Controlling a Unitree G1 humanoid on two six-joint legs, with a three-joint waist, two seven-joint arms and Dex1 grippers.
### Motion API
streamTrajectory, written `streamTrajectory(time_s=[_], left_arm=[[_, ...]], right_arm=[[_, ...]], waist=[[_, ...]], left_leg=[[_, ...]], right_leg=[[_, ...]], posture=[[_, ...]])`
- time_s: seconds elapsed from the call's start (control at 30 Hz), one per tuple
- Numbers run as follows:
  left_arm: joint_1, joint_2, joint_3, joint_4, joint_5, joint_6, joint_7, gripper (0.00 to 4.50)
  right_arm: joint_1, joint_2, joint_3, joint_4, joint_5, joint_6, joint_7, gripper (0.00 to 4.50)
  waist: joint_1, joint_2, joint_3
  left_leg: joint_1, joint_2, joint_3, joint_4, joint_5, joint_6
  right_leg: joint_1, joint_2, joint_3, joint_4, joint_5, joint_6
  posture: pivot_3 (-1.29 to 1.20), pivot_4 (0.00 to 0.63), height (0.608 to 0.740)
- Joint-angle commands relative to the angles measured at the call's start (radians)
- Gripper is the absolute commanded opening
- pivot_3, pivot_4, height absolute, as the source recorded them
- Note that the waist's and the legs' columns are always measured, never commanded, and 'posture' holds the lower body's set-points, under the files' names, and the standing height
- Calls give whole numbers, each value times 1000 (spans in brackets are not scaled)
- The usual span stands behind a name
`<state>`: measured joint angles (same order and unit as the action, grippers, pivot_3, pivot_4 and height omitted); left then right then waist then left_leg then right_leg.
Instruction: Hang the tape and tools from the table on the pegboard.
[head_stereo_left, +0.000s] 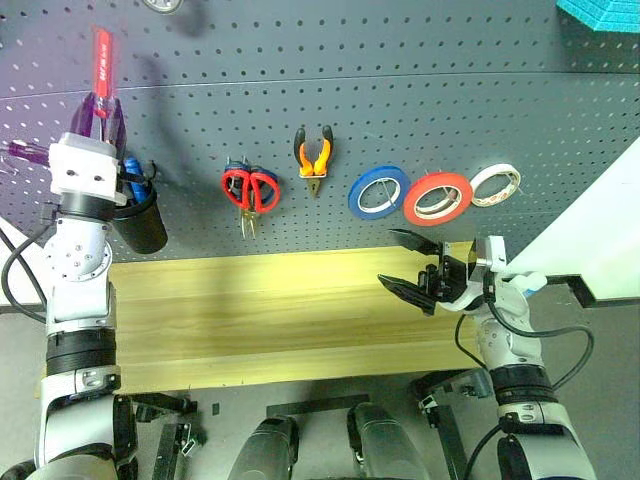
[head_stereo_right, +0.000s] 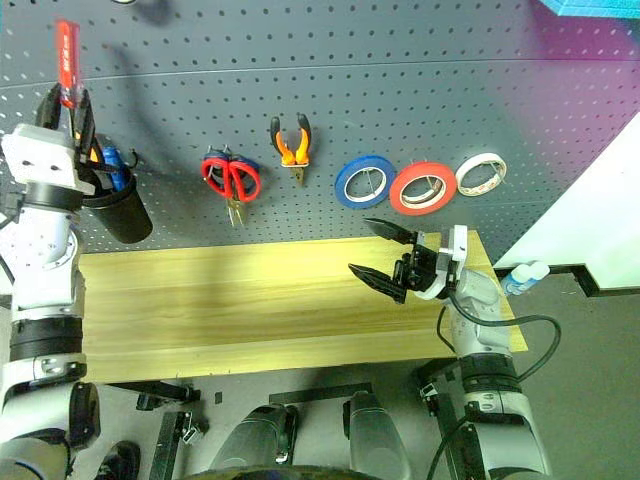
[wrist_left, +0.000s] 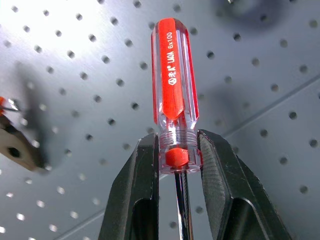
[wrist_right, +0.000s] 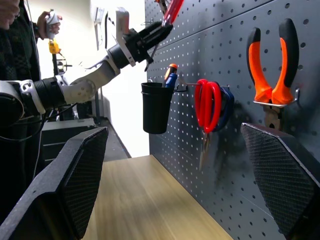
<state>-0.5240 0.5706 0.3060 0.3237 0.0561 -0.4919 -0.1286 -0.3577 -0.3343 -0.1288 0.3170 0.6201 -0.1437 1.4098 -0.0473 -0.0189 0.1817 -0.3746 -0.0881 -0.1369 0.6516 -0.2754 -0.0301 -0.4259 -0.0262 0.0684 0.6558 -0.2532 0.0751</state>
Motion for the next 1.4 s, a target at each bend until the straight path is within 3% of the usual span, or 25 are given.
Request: streamTrajectory(time_s=[0.03,0.4,0.93,1.3,1.4], left_arm=[[-15,15,6,28,-12,-52,7,788],[-10,4,15,178,-51,-136,13,788],[174,-55,70,71,-146,2,65,788],[155,-70,57,-5,-185,16,42,4331],[151,-85,44,-63,-188,19,31,4474]], right_arm=[[10,-15,-24,-47,6,-12,-7,4500],[44,-51,-38,-101,7,9,-32,4500],[38,-58,-32,-89,3,14,-38,4500],[31,-56,-30,-80,-1,13,-41,4500],[29,-54,-29,-78,0,14,-41,4500]], waist=[[0,0,0],[0,0,0],[-20,0,0],[-20,0,0],[-19,0,0]], left_leg=[[0,0,0,0,0,0],[0,0,0,1,0,0],[1,0,1,3,0,0],[1,0,1,11,0,0],[1,0,1,11,0,0]], right_leg=[[0,0,0,0,0,0],[0,0,0,1,0,0],[0,0,1,6,0,0],[2,0,1,9,0,0],[2,0,1,9,0,0]], posture=[[-90,115,740],[-103,134,740],[-82,145,740],[-79,144,740],[-78,143,740]])
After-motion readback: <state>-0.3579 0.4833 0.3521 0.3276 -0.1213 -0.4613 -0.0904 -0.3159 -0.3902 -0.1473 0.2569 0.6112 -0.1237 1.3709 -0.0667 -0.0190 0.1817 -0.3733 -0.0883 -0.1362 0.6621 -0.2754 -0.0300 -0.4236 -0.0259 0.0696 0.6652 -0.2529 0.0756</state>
